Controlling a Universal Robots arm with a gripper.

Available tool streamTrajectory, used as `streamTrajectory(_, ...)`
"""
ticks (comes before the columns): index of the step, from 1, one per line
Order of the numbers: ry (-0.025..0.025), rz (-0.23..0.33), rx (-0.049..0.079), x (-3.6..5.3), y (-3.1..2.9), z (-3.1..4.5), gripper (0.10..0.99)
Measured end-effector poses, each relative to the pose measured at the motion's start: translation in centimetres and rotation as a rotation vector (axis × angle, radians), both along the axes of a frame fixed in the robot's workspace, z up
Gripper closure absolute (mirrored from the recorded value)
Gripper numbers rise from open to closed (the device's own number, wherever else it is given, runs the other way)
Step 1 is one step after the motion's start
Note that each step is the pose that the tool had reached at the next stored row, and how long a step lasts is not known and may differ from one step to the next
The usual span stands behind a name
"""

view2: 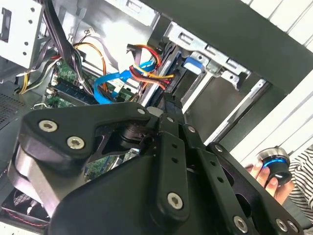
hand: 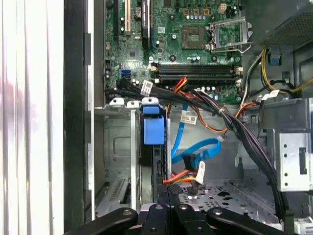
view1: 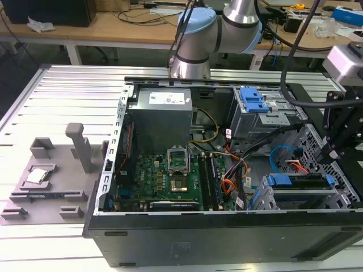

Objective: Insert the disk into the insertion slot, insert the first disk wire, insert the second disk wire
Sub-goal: 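Insert the first disk wire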

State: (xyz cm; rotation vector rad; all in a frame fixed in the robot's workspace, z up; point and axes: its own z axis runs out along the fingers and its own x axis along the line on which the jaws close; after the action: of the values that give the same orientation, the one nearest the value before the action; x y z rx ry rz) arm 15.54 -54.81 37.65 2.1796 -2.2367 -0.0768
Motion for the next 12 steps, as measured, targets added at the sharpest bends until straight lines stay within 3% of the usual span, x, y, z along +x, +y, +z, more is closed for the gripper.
streamTrajectory(12, 0.0001, 0.000, 0.000, -0.25, 0.00, 0.00, 0.980)
